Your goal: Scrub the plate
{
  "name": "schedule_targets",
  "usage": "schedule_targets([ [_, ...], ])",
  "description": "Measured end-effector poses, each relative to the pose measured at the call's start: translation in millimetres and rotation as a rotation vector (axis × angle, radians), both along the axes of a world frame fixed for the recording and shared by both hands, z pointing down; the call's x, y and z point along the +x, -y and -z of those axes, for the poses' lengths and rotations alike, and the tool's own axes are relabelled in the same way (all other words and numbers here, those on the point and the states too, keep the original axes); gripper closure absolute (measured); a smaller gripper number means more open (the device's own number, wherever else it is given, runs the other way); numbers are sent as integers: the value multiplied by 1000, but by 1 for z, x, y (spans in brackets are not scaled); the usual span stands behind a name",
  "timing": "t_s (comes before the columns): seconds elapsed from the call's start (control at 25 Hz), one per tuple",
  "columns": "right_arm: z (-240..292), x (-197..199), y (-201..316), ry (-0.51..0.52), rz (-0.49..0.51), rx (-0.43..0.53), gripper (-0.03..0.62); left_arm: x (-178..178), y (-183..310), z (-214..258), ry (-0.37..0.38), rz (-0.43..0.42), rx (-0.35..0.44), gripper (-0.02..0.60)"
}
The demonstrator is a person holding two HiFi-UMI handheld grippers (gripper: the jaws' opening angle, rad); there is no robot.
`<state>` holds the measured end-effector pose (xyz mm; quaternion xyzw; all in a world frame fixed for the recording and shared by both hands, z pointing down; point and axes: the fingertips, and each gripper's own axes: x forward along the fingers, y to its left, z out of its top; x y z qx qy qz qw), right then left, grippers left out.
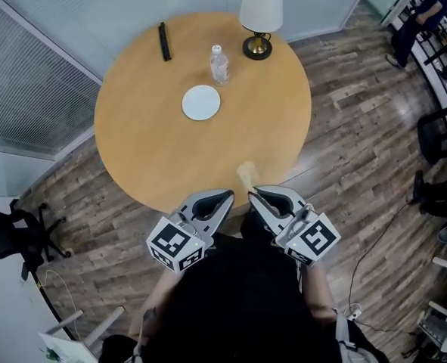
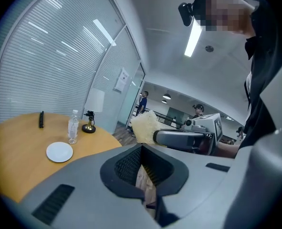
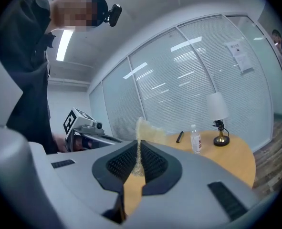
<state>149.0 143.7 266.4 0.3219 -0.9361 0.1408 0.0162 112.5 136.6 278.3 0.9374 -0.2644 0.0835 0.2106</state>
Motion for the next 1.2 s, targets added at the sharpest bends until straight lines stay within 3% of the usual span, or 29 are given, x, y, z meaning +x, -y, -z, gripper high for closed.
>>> schedule_targets([
  [0.2,-9,28,4,13,95,-42,568,21,4,-8,16,116,-36,575],
  [0.36,-20,35,13,10,146,-70,569,27,1,-10,-16,192,-67,575],
  [0.64,-36,9,32,-40,211,-89,569,12,15,-15,-41,239,-70,575],
  [0.92,-26,-32,52,-117,254,-68,568,-10,53,-12,-82,194,-49,575],
  [1.2,-31,-80,95,-129,252,-81,568,-58,94,-17,-104,175,-28,575],
])
